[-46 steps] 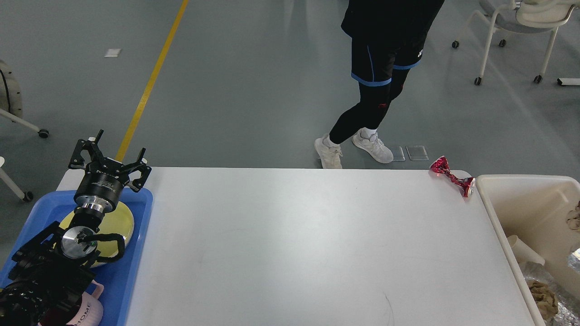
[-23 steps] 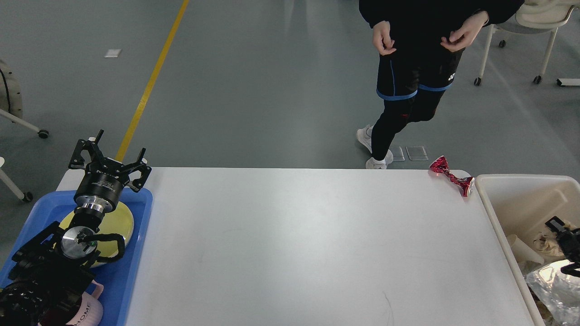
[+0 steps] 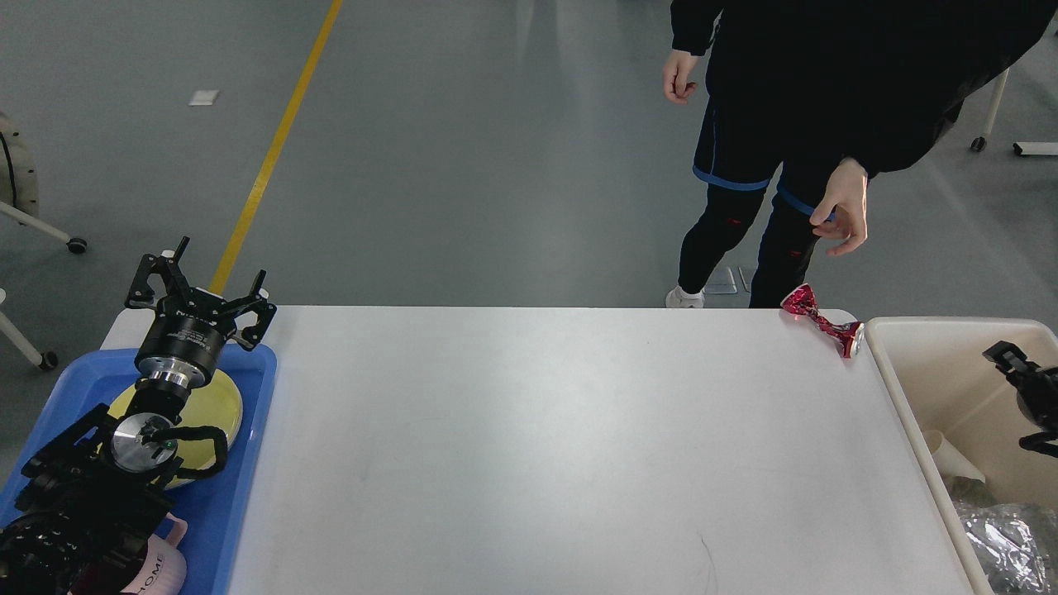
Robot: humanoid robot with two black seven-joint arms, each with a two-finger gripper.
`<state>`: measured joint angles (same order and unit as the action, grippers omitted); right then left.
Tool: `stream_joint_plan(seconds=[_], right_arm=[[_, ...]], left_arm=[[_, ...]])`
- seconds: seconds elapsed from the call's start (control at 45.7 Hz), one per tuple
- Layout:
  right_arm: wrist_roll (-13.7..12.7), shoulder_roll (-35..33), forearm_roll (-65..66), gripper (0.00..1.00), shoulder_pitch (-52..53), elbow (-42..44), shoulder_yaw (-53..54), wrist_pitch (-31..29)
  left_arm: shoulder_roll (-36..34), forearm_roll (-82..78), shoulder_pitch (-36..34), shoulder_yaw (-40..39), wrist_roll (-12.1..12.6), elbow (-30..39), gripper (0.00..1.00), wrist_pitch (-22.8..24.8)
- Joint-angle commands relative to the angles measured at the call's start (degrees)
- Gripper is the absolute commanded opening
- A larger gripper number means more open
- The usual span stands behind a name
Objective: Tidy desktop
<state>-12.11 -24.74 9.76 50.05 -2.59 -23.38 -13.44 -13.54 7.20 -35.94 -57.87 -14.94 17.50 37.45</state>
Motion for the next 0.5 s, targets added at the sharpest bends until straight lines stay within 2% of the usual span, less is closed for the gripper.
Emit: stream_joint_plan(seconds=[0.0, 0.153, 0.263, 0.35, 0.481], right_arm=[[0.07, -0.75, -0.01, 1.0, 6.72, -0.22, -0.17, -9.22], [0.07, -2.77, 0.08, 1.0, 16.56, -2.06, -0.78, -21.96], [-0.02, -4.88, 0.08, 1.0, 25.87, -8.9, -5.43, -30.23], [-0.2, -8.3, 0.17, 1.0, 33.6, -19.61, -10.79, -33.05], [-0.99, -14.98, 0.96, 1.0, 47.84, -44.39, -18.09, -33.67]], left_arm=[[0.0, 0.0, 0.0, 0.04, 0.0, -0.01, 0.98, -0.01], [0.0, 0.0, 0.0, -0.05, 0.0, -0.01, 0.98, 0.08], [0.0, 0.0, 0.0, -0.05, 0.0, -0.01, 0.98, -0.01], [0.0, 0.0, 0.0, -0.05, 0.0, -0.01, 0.98, 0.08], [0.0, 0.0, 0.0, -0.05, 0.0, -0.01, 0.98, 0.08]])
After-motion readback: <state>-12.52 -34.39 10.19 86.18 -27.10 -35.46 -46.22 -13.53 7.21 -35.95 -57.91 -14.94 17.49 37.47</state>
